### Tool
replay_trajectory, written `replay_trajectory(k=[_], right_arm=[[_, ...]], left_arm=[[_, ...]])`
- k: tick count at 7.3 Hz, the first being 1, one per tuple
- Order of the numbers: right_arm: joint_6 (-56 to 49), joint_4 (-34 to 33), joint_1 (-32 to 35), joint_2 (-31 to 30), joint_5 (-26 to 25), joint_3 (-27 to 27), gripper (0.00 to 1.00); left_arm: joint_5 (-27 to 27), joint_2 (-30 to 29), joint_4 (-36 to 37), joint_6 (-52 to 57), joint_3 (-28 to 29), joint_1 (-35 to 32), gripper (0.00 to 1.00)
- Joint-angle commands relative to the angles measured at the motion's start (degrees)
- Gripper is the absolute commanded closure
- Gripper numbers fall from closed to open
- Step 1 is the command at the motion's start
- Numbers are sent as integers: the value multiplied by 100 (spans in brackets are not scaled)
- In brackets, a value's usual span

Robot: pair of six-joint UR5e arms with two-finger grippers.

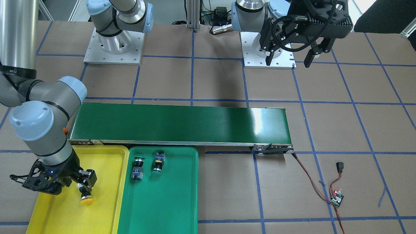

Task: Sort buttons by color to trays

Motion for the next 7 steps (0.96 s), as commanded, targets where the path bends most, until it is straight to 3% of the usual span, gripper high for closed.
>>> replay_trajectory(k=[1,6,7], right_arm=[[35,339,26,-426,-71,77,0],[35,4694,237,-3403,8,87,0],[26,5355,255,-3617,17,60,0]], left_arm=[[0,0,0,0,0,-3,0],[0,0,0,0,0,-3,0],[0,0,0,0,-9,-3,0]])
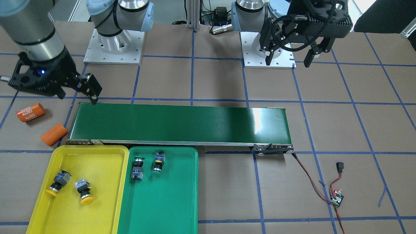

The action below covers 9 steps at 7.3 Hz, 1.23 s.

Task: Sort buttons by color to trays

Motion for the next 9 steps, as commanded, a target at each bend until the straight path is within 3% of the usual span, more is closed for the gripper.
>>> replay_trajectory(k=[1,3,9], right_arm=[[-10,981,161,-455,16,-3,0],[-36,955,451,-428,16,-3,0],[-115,955,417,-569,16,-82,0]], left_arm=[[0,0,0,0,-7,0,0],[-9,-9,0,105,11,9,0],[-325,-404,-334,27,502,0,0]])
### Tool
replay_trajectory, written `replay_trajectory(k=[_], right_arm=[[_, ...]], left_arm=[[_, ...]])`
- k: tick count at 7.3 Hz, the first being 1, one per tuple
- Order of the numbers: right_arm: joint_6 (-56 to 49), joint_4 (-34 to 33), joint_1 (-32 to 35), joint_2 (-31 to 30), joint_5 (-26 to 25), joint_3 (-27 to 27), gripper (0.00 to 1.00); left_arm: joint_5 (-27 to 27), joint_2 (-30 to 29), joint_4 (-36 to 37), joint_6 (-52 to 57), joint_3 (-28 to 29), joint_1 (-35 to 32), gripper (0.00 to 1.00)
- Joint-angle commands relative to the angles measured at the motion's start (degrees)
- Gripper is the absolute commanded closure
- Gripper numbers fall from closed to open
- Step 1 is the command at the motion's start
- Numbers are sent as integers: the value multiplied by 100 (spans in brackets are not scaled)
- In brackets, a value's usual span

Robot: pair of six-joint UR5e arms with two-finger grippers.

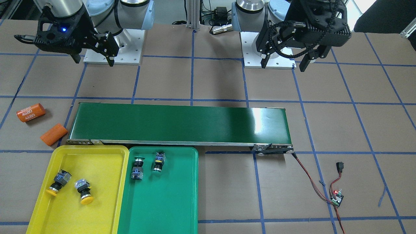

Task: Sort buttons by color to trays

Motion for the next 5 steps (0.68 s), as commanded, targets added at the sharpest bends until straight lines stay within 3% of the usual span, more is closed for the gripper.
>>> replay_trajectory(k=[1,5], right_arm=[[46,0,23,-47,28,18,0],[55,36,23,-56,10,53,0]], left_arm=[[-15,-97,-28,-9,114,-10,0],[-24,34,7,53,0,-10,0]])
